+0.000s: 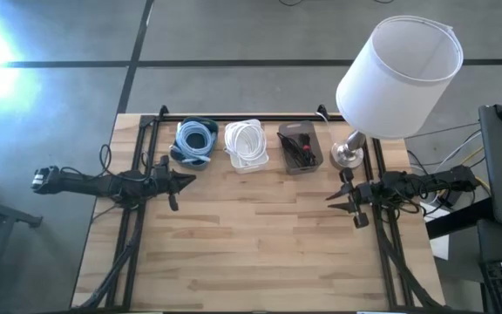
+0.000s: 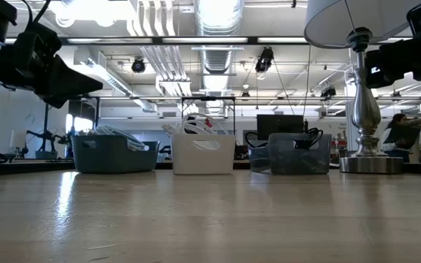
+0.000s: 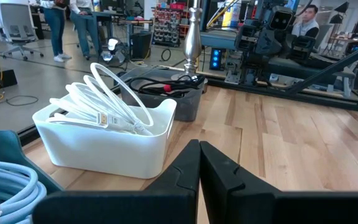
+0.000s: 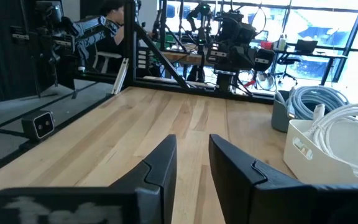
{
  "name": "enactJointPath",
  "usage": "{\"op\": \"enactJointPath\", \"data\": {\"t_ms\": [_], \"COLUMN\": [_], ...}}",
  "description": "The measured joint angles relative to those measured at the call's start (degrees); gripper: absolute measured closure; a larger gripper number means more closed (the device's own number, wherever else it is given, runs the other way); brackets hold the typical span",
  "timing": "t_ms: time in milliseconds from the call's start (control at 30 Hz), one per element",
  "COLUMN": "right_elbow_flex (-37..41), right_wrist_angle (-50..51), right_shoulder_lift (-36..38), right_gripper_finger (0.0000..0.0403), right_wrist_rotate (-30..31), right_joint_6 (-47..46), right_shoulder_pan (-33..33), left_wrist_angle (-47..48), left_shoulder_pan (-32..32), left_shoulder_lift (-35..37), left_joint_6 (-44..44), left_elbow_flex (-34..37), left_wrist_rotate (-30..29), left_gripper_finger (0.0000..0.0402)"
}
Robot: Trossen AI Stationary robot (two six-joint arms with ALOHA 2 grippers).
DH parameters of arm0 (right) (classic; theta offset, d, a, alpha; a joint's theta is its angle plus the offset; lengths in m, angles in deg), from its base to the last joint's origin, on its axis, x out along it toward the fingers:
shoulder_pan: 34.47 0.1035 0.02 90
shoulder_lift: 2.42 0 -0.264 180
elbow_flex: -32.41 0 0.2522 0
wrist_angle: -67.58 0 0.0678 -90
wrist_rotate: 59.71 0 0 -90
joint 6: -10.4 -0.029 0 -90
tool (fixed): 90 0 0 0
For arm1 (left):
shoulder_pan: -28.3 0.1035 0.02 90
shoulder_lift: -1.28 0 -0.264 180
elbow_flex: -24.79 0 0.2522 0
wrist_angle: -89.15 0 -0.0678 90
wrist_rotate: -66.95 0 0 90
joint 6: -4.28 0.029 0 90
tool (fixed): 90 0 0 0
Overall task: Pick & Place USB Port
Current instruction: Return to Home Position
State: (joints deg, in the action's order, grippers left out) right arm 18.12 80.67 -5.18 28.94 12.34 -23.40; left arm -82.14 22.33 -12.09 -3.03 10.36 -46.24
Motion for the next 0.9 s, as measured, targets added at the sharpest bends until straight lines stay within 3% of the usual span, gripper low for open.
{"op": "enactJointPath", "data": {"t_ms": [433, 900], "right_elbow_flex": [0.0, 0.0], "right_wrist_angle": [0.0, 0.0], "right_shoulder_lift": [0.0, 0.0], "right_gripper_finger": [0.0335, 0.0314], "right_wrist_rotate": [0.0, 0.0], "right_joint_6": [0.0, 0.0], "right_shoulder_pan": [0.0, 0.0], "left_wrist_angle": [0.0, 0.0], "left_shoulder_pan": [0.0, 0.0], "left_shoulder_lift": [0.0, 0.0], "left_joint_6": [0.0, 0.0], "left_elbow_flex": [0.0, 0.0], "left_wrist_rotate": [0.0, 0.0], "left_gripper_finger": [0.0390, 0.0390]}}
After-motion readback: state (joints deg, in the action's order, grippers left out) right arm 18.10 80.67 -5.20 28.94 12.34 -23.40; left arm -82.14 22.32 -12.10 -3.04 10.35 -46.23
